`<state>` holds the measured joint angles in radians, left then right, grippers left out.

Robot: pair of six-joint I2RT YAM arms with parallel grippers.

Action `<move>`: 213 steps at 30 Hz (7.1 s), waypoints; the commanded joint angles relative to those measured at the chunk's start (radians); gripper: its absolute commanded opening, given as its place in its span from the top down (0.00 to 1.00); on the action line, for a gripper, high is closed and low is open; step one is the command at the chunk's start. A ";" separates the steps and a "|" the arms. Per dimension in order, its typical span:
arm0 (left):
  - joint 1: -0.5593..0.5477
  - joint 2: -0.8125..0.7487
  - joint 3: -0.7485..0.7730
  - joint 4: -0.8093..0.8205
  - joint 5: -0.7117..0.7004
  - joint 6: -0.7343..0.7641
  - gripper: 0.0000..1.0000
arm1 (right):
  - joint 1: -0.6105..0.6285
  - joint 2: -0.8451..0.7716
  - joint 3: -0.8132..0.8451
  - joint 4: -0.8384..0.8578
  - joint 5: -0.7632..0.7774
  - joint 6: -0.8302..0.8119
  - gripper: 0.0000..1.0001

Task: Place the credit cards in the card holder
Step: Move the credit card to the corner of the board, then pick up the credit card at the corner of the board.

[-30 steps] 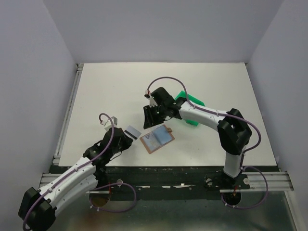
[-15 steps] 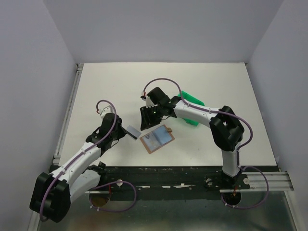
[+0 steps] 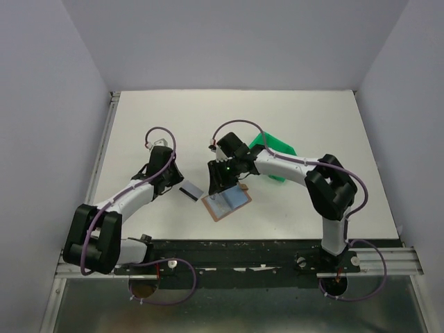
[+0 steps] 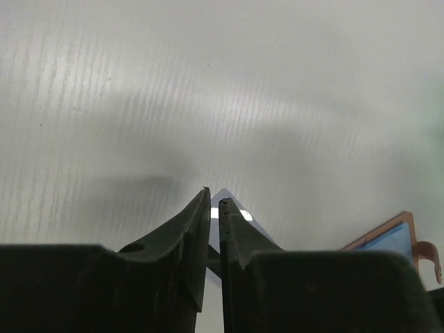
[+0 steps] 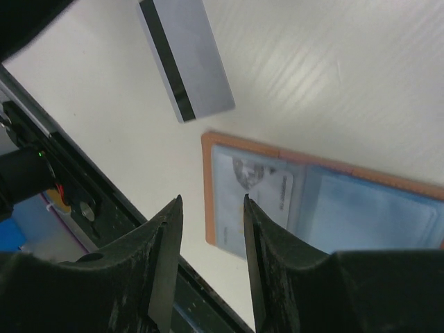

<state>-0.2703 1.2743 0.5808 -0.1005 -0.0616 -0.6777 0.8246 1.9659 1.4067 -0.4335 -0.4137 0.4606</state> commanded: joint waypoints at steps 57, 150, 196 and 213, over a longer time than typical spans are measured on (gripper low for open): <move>-0.582 -0.079 -0.159 -0.369 -0.191 -0.351 0.76 | -0.004 -0.556 -0.525 0.098 0.043 0.084 0.51; -0.899 -0.078 0.040 -0.617 -0.293 -0.735 0.66 | 0.097 -0.759 -0.836 0.462 0.062 0.436 0.51; -0.914 -0.173 -0.142 -0.507 -0.277 -0.688 1.00 | 0.498 -0.185 -0.885 1.039 0.650 1.050 0.60; -0.914 -0.407 -0.052 -0.719 -0.414 -0.701 0.98 | 0.524 -0.349 -0.956 1.015 0.736 0.969 1.00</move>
<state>-1.1839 0.9764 0.4808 -0.7071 -0.3950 -1.3705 1.3472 1.6691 0.4999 0.5938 0.2276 1.4715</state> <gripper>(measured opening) 0.024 0.011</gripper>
